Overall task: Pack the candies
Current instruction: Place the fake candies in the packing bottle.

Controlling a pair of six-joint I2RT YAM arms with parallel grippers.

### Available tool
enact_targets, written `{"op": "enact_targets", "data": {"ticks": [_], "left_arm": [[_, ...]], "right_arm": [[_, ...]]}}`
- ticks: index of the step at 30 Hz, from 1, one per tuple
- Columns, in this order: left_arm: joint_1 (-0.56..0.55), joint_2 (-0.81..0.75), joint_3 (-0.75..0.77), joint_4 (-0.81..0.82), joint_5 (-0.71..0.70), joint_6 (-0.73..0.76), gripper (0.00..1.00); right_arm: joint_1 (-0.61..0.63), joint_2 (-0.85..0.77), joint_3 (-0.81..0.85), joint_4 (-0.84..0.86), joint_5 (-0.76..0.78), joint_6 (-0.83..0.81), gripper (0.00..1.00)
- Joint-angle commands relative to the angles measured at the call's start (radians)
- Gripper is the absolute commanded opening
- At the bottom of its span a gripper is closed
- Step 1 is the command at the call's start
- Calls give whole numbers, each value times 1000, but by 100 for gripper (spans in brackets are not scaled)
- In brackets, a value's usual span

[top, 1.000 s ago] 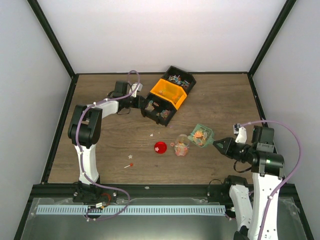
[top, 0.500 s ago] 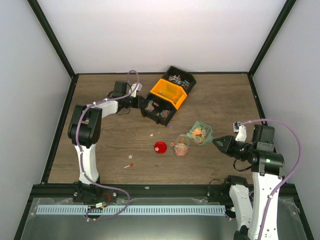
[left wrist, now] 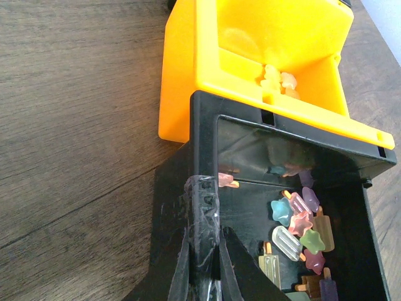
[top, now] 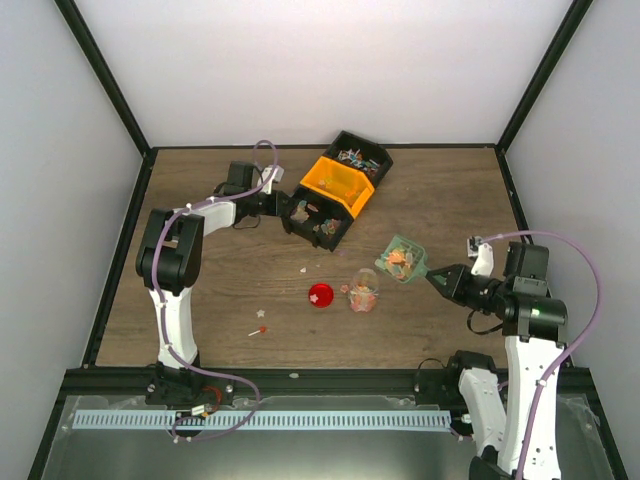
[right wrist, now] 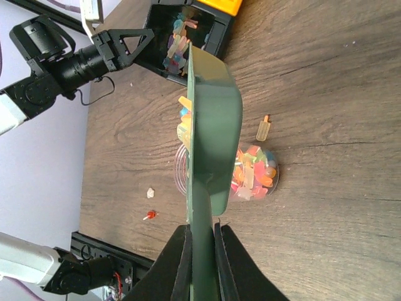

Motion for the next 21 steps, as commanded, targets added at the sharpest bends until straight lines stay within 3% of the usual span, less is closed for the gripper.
{"op": "enact_targets", "data": {"ticks": [1, 21], "left_arm": [[0, 76, -32, 0, -7, 33, 4], [1, 75, -38, -11, -22, 39, 4]], "right_arm": [[0, 8, 13, 51, 31, -34, 1], [39, 83, -9, 200, -67, -46, 1]]}}
